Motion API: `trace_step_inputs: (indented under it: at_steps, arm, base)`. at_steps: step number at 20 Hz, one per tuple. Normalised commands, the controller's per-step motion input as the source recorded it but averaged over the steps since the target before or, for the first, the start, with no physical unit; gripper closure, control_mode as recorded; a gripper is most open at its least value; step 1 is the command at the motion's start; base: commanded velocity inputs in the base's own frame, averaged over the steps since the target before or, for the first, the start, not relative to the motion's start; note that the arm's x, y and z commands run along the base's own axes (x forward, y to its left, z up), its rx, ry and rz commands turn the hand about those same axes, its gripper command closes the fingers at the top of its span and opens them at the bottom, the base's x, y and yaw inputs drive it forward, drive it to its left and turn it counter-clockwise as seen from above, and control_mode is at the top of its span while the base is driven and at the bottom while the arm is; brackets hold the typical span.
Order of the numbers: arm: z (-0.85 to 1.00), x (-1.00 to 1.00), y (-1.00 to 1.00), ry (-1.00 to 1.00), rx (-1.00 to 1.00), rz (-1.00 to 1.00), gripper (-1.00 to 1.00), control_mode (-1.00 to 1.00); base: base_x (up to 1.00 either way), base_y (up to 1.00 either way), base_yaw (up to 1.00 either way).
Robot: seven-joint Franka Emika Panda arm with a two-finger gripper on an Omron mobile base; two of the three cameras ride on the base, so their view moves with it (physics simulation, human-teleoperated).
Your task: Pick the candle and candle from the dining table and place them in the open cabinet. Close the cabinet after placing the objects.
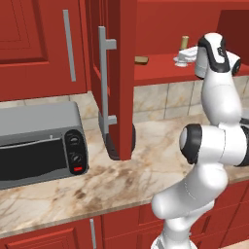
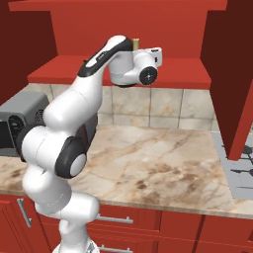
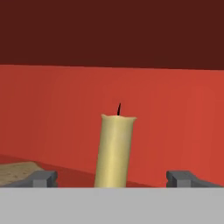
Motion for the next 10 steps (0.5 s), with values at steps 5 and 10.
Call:
trace_step_inputs:
  at_steps: [5, 10]
  arm:
    - [0.09, -0.34, 0.0, -0.05, 0.0, -0.01, -1.0, -1.0]
    - [0.03, -0.45, 0.0, -0.01, 0.0, 0.0, -1.0, -1.0]
  base:
    - [0.0, 0.0, 0.0]
    - [0.0, 0.0, 0.0]
